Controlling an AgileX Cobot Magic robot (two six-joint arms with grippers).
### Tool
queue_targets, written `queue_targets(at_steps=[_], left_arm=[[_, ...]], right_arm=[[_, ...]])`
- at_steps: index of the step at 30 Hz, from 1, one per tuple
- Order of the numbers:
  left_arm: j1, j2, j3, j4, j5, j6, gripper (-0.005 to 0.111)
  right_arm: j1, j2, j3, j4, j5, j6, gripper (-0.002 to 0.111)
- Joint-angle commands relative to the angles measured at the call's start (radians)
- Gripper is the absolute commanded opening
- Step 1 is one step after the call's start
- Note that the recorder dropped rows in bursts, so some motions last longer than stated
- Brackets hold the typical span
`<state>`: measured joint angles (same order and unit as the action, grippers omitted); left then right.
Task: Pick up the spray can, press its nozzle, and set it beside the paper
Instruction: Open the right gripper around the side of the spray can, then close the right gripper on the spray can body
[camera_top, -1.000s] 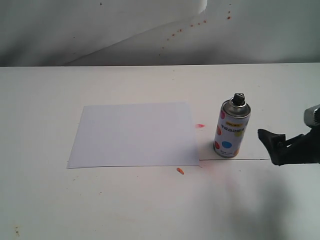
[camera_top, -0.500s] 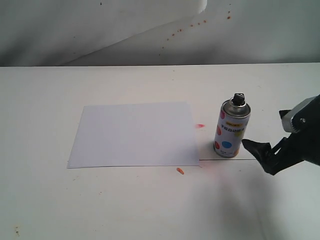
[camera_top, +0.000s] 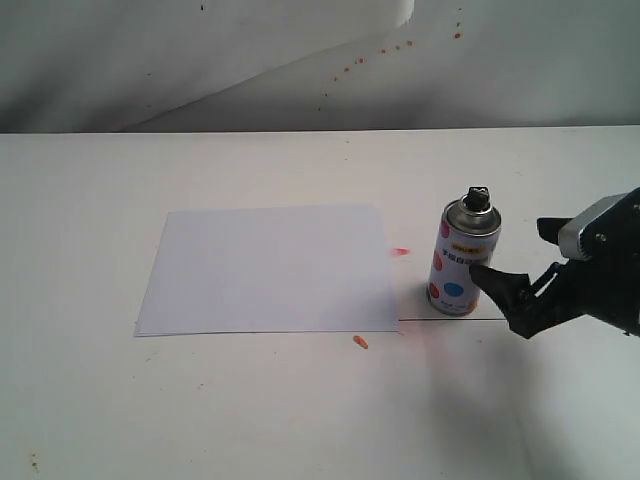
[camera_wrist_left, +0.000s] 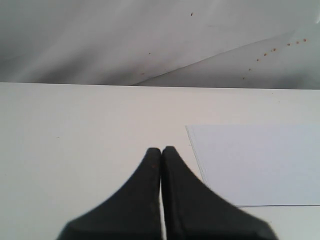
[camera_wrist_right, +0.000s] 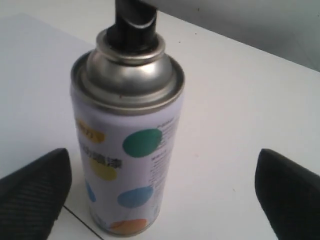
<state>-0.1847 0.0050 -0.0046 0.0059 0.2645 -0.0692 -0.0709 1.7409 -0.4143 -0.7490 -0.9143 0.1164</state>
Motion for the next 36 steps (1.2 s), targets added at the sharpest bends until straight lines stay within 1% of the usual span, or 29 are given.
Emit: queue_targets(at_steps=[1,2,5,11,15,19,36], left_arm=[[-0.006,-0.005,0.005,0.003,0.001,-0.002,0.001],[-0.006,-0.005,0.005,0.003,0.001,-0.002,0.001],[-0.006,-0.005,0.005,0.003,0.001,-0.002,0.001],[-0.006,-0.005,0.005,0.003,0.001,-0.002,0.001],[-0.006,-0.005,0.005,0.003,0.001,-0.002,0.001],[-0.006,-0.005,0.005,0.003,0.001,-0.002,0.001],[-0.006,-0.005,0.005,0.003,0.001,-0.002,0.001]], right_arm=[[0.001,0.058,-0.061,-0.114,-0.032,0.064,0.089],[0.001,0.086,-0.091,-0.146,-0.04,0.098,0.089],[0.001,0.136,-0.14,-0.161,-0.047,0.134,0.089],[0.001,0.217,-0.237,-0.316,-0.092,0.227,0.089],[0.001,0.269,-0.274,-0.339,-0.105,0.24,0.089],[0.001,0.307,-0.31,-0.377,-0.155,0.24,0.089],[0.003,0.326,-0.321,-0.366,-0.156,0.24,0.089]])
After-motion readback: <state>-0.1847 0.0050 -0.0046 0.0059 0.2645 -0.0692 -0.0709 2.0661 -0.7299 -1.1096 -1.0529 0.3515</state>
